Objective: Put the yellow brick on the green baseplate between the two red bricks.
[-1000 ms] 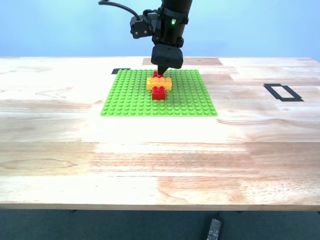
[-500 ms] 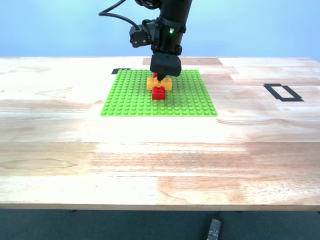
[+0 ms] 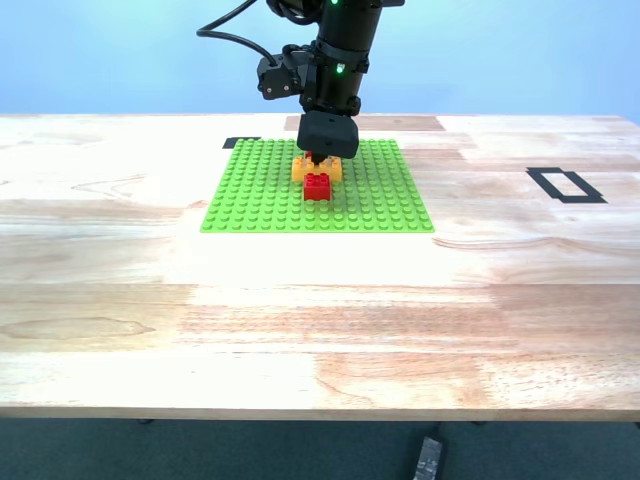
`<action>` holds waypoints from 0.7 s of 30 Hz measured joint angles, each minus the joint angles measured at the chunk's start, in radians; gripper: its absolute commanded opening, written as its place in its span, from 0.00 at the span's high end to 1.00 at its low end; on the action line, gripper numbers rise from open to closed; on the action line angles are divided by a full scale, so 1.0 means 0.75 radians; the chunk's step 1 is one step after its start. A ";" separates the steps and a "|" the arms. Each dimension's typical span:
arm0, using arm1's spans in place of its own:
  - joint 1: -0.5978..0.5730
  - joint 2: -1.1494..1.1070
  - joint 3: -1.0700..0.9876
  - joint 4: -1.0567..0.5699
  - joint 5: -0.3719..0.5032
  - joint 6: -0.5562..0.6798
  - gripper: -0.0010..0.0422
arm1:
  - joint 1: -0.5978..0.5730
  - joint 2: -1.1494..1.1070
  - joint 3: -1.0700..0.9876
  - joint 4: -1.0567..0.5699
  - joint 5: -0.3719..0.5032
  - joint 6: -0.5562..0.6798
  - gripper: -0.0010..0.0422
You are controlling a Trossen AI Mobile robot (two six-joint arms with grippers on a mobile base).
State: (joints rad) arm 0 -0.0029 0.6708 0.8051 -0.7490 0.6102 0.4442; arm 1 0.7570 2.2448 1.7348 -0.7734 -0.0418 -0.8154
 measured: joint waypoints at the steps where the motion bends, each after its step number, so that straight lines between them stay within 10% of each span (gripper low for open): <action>1: 0.000 0.000 0.000 0.001 0.001 0.000 0.98 | 0.000 -0.003 -0.001 0.001 -0.001 0.000 0.97; 21: 0.000 -0.036 0.000 0.032 0.000 -0.004 0.98 | -0.121 -0.454 -0.049 0.013 -0.003 0.085 0.97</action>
State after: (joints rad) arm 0 -0.0029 0.6441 0.8051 -0.7254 0.6102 0.4416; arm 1 0.6662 1.9045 1.6978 -0.7635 -0.0441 -0.7513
